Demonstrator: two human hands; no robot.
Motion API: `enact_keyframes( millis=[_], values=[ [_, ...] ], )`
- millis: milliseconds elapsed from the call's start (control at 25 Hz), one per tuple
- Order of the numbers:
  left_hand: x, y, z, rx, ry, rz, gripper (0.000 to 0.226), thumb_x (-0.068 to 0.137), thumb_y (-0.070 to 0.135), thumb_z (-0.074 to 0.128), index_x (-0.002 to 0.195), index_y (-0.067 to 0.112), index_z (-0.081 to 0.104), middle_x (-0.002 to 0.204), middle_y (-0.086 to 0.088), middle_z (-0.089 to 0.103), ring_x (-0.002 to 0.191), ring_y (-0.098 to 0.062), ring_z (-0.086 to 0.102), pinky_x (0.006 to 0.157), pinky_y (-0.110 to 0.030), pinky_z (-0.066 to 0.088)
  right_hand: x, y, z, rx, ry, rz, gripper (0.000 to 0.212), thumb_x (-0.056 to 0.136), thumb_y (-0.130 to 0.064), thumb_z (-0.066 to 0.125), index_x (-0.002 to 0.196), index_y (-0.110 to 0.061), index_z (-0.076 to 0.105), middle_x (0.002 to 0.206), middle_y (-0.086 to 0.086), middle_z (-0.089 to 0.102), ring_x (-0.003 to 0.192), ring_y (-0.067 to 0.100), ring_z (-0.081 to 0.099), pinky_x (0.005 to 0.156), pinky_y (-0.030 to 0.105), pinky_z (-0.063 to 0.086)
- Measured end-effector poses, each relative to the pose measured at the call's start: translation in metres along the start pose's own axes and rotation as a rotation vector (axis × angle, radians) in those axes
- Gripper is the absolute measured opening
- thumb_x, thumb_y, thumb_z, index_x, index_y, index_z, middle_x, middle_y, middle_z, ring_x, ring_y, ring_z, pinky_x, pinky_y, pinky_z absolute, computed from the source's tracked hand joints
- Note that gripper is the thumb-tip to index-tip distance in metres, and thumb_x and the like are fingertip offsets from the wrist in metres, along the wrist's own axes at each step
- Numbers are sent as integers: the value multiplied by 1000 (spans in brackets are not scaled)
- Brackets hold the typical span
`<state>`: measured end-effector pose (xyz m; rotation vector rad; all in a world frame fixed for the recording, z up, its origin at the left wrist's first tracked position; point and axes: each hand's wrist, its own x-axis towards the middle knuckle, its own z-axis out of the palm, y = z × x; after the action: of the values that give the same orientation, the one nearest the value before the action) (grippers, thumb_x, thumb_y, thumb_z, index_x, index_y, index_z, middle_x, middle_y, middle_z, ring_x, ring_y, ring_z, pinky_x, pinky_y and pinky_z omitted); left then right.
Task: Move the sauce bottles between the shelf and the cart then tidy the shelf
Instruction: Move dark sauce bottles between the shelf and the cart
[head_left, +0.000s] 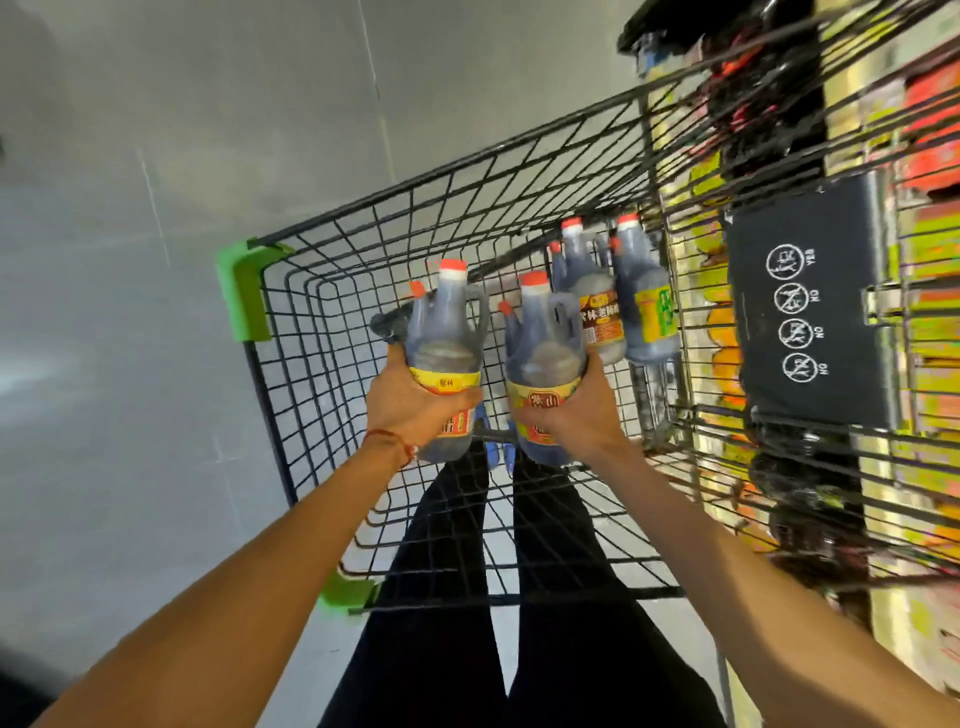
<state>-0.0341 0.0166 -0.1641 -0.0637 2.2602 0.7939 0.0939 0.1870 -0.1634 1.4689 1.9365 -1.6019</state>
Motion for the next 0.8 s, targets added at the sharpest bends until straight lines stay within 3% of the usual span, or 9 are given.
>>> enact_keyframes(
  millis=[120, 240, 360, 560, 800],
  values=[
    [-38, 27, -22, 12, -17, 109, 83, 49, 54, 90, 117, 27, 52, 97, 10, 66, 87, -17, 66, 76, -30, 53, -40, -17, -19, 106, 59, -46, 89, 55, -11, 101, 126, -21, 48, 111, -12, 67, 99, 12, 68, 66, 10, 51],
    [-65, 53, -34, 13, -2, 186, 92, 43, 67, 83, 118, 25, 50, 106, 5, 69, 92, -20, 67, 77, -35, 55, -77, -33, -36, 205, 133, -89, 83, 57, -6, 100, 123, -18, 50, 104, -20, 64, 86, -6, 64, 66, 6, 48],
    [-99, 79, -41, -35, 13, 261, 91, 41, 64, 84, 115, 25, 49, 105, 6, 68, 91, -17, 66, 77, -35, 56, -110, -38, -61, 289, 186, -159, 86, 55, -6, 101, 128, -16, 56, 106, -13, 72, 86, -6, 70, 72, 14, 55],
    [-152, 102, -37, -107, 12, 434, 82, 42, 61, 87, 110, 28, 55, 101, 10, 70, 90, -10, 69, 78, -42, 59, -158, -32, -109, 477, 268, -273, 86, 56, 1, 99, 130, -13, 58, 111, 2, 76, 94, 13, 75, 78, 31, 61],
    [-232, 127, -16, -105, -40, 654, 84, 43, 58, 88, 115, 28, 57, 103, 8, 72, 92, -11, 70, 78, -42, 59, -236, -4, -160, 630, 398, -363, 92, 51, -11, 100, 132, -12, 57, 118, 4, 75, 103, 20, 75, 85, 40, 62]
  ],
)
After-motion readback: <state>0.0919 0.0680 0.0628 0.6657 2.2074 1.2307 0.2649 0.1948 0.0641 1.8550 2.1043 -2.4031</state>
